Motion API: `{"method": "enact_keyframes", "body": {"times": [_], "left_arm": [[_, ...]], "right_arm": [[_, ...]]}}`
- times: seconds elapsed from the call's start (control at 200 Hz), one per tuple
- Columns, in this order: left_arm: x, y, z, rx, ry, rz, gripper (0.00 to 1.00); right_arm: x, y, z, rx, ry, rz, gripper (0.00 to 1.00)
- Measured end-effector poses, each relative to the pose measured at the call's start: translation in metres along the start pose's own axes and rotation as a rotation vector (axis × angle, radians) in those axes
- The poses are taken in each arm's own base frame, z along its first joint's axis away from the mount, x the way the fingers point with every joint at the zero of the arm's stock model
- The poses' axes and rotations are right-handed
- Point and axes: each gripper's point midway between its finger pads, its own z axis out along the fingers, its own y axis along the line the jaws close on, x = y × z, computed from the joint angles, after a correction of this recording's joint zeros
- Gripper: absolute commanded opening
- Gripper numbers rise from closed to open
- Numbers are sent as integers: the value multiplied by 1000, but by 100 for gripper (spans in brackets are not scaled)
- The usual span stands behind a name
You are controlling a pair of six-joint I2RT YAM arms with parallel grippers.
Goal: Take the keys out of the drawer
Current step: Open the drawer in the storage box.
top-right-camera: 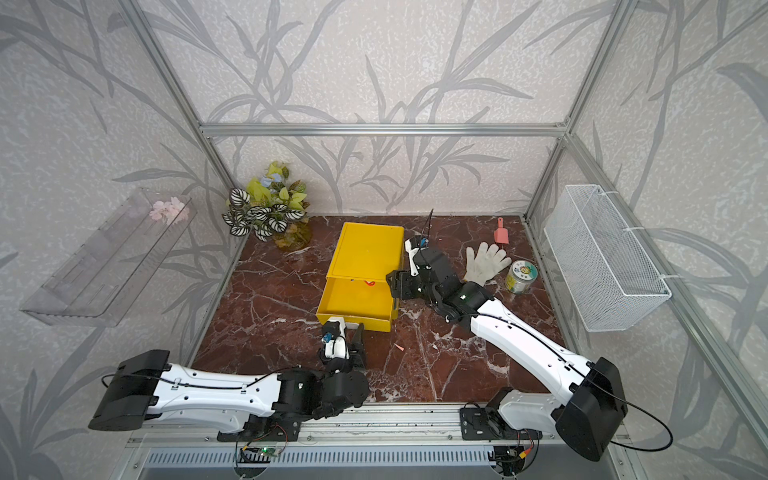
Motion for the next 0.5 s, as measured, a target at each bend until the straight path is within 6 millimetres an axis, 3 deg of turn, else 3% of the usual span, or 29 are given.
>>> {"method": "enact_keyframes", "body": {"times": [0.505], "left_arm": [[4,4,-5,22,48,-6,37]], "right_arm": [[0,0,0,-3,-4,0,70]]}}
